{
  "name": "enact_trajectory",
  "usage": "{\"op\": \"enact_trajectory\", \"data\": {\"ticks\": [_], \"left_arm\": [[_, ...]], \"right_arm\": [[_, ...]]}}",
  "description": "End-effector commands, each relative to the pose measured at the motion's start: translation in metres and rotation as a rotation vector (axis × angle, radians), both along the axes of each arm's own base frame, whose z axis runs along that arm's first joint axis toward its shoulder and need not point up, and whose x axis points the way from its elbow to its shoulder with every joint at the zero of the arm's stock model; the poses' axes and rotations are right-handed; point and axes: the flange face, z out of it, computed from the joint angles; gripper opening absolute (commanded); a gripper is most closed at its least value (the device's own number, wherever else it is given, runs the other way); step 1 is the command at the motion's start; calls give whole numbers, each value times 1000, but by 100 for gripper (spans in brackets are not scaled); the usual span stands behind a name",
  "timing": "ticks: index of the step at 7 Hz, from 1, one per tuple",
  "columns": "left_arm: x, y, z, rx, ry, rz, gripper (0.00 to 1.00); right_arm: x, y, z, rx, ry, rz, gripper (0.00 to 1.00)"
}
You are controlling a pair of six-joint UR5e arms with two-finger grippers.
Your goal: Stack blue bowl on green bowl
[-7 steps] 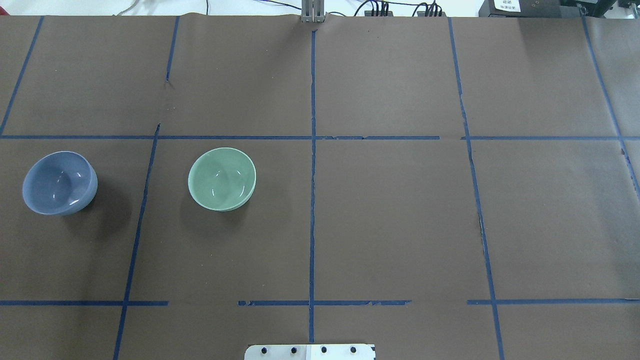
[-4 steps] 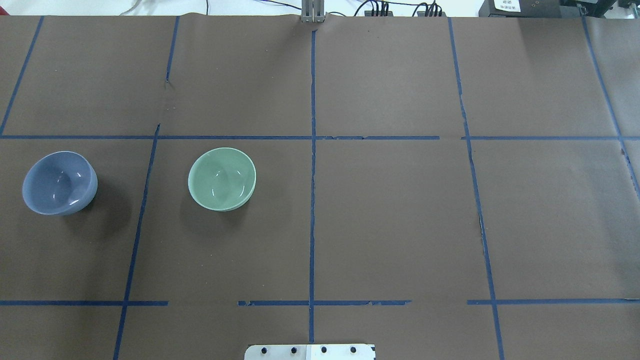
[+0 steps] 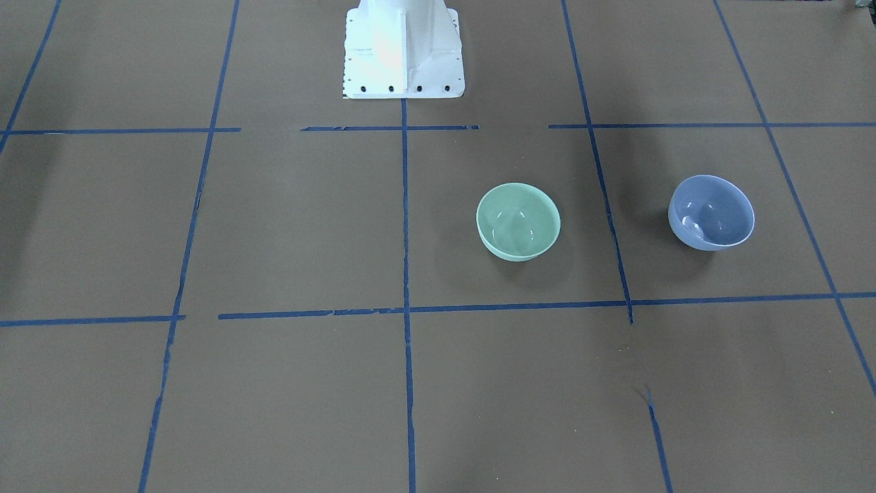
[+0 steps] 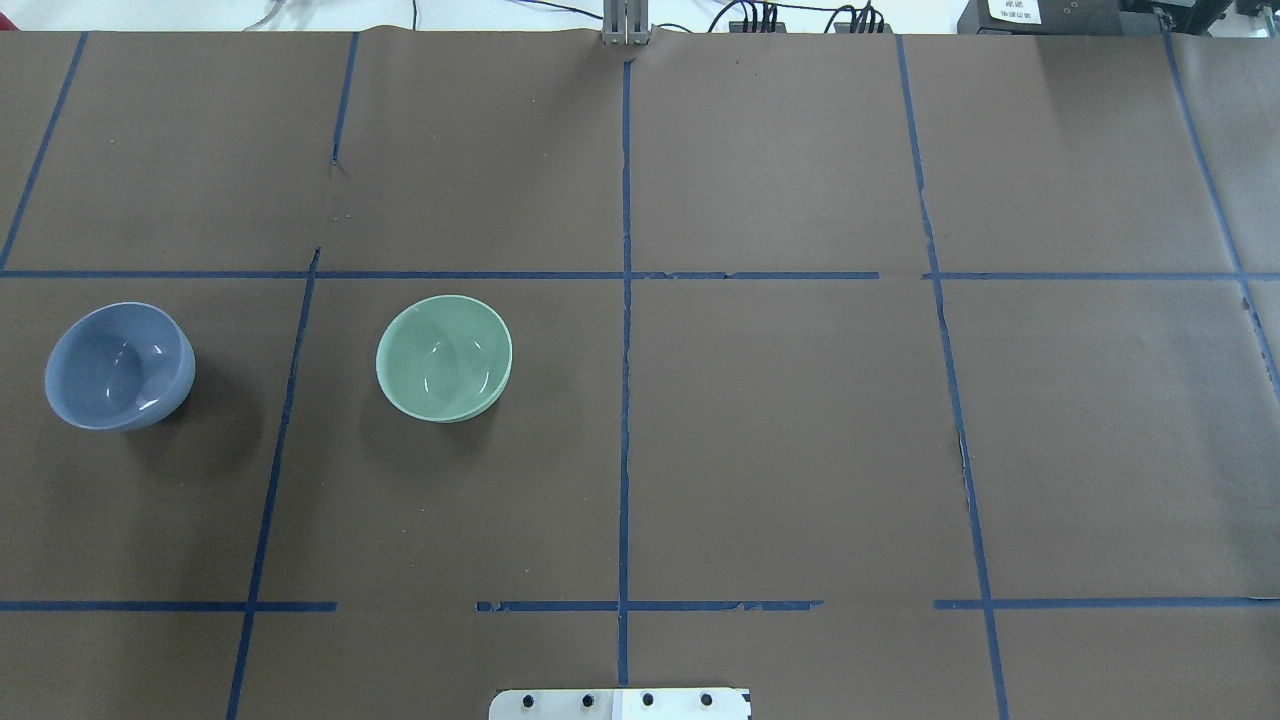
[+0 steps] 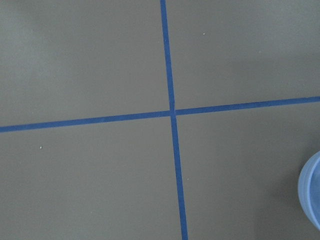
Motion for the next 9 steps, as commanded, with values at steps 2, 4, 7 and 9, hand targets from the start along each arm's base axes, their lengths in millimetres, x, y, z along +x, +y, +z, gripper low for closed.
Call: {"op": "enact_trajectory", "data": {"ticks": [2, 4, 7, 9], "left_arm": [[58, -8, -1, 63, 29, 116, 100], [118, -7, -20, -48, 81, 65, 100], [187, 19, -13, -167, 149, -16, 100], [235, 28, 5, -185, 118, -35, 100]], "right_arm": [[0, 0, 0, 0, 0, 0, 100], [0, 0, 0, 0, 0, 0, 100], [0, 0, 0, 0, 0, 0, 100], [0, 0, 0, -1, 0, 0, 100]]}}
